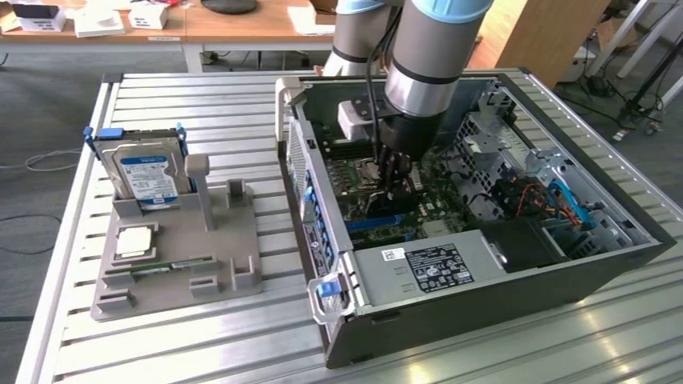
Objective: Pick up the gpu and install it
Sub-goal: 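Insert the gpu into the slot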
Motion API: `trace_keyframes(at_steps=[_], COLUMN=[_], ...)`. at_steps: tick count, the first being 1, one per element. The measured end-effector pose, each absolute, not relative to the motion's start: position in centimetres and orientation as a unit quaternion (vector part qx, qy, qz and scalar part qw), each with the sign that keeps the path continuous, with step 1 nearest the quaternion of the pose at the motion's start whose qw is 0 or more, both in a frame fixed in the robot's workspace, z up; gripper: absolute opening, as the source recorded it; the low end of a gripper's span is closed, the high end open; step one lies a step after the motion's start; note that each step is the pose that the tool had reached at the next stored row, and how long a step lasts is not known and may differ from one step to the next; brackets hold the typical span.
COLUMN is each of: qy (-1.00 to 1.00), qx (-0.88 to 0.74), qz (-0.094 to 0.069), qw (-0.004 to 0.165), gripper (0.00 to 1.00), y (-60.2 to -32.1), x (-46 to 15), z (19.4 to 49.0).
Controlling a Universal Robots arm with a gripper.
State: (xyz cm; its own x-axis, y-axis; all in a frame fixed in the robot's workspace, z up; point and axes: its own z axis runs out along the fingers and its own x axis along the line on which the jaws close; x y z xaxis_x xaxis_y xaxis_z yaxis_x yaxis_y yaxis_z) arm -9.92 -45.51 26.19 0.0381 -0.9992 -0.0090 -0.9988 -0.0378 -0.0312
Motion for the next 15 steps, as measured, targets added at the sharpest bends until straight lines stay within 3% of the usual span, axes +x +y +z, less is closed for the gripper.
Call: trace_keyframes(at_steps=[15], qy=[0.695], qx=[-0.718], qz=[-0.012], qw=[0.019], gripper=[0.27], y=[-45.50], x=[-10.00], z=[26.18])
